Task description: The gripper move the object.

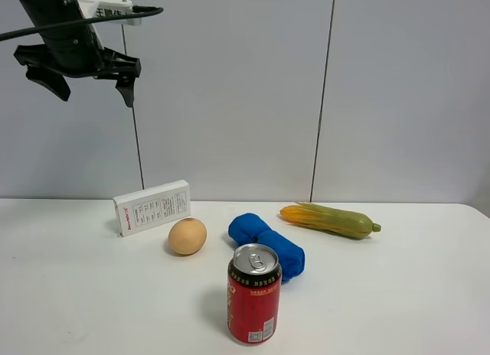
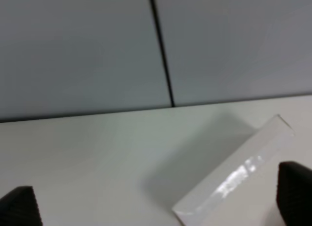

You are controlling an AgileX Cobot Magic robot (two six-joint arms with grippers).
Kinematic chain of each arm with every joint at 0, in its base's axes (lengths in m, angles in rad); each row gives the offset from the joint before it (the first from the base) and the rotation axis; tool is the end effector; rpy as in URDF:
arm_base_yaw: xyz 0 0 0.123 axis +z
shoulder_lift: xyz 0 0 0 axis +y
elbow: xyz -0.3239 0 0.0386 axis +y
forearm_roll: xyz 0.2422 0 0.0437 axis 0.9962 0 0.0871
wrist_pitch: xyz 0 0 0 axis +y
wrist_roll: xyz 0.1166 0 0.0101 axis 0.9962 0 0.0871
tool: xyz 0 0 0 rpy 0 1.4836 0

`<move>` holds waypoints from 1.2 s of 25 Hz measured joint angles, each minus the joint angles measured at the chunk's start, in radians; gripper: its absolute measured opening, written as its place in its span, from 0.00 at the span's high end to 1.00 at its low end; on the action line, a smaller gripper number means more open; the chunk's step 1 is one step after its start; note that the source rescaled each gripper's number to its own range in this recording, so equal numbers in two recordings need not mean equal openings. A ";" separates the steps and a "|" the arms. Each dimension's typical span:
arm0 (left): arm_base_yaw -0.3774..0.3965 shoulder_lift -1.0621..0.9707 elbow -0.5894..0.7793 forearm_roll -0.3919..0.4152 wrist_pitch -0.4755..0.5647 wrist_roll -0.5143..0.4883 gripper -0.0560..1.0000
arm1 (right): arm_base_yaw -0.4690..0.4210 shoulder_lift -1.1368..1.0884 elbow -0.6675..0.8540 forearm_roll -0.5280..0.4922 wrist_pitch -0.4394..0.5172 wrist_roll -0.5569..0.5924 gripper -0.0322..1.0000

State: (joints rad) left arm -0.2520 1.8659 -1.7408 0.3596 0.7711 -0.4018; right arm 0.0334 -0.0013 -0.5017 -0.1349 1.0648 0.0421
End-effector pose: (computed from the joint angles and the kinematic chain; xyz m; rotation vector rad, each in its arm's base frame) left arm 0.4505 -0.0863 0.3553 0.0106 2.3191 0.0943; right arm -0.0288 -0.0147 0.2634 0.0157 2.0398 -0.1142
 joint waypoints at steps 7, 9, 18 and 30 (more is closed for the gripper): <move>0.016 -0.132 0.127 0.061 -0.011 -0.012 0.00 | 0.000 0.000 0.000 0.000 0.000 0.000 0.00; 0.029 -0.195 0.204 0.072 -0.011 -0.014 0.00 | 0.000 0.000 0.000 0.000 0.000 0.000 0.00; 0.115 -0.509 0.494 0.090 -0.030 -0.018 0.00 | 0.000 0.000 0.000 0.000 0.000 0.000 0.00; 0.255 -1.137 0.929 0.007 0.038 -0.022 0.00 | 0.000 0.000 0.000 0.000 0.000 0.000 0.00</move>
State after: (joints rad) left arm 0.0030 0.7292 -0.8113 0.3661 0.8096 -0.4236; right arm 0.0334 -0.0013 -0.5017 -0.1349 1.0648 0.0421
